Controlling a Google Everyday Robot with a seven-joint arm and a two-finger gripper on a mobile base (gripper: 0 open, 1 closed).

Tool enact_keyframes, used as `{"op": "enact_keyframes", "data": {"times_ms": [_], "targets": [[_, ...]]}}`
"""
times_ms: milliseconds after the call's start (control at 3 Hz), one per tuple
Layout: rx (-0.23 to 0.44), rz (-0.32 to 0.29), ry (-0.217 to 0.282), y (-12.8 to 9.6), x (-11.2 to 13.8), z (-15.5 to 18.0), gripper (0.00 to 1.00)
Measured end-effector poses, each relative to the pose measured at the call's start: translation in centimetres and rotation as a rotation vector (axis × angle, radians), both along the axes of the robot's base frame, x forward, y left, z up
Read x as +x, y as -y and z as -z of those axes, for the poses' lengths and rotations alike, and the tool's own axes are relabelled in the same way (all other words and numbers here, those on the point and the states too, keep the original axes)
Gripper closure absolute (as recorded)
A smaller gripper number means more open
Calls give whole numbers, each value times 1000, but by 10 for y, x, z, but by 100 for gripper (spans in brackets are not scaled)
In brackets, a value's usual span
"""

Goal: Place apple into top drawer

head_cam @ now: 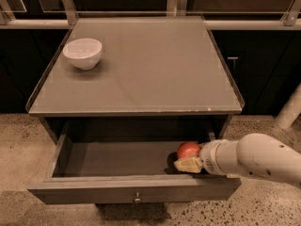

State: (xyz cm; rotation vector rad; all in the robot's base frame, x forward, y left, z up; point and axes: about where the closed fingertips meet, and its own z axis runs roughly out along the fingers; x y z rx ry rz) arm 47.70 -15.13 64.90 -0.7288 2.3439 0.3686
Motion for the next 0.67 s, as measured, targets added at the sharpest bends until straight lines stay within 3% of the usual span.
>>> {"op": "enact_keyframes", "data": {"times_ms": [333,667], "targets": [[0,0,0,0,0,0,0],[0,0,0,0,0,0,0]]}}
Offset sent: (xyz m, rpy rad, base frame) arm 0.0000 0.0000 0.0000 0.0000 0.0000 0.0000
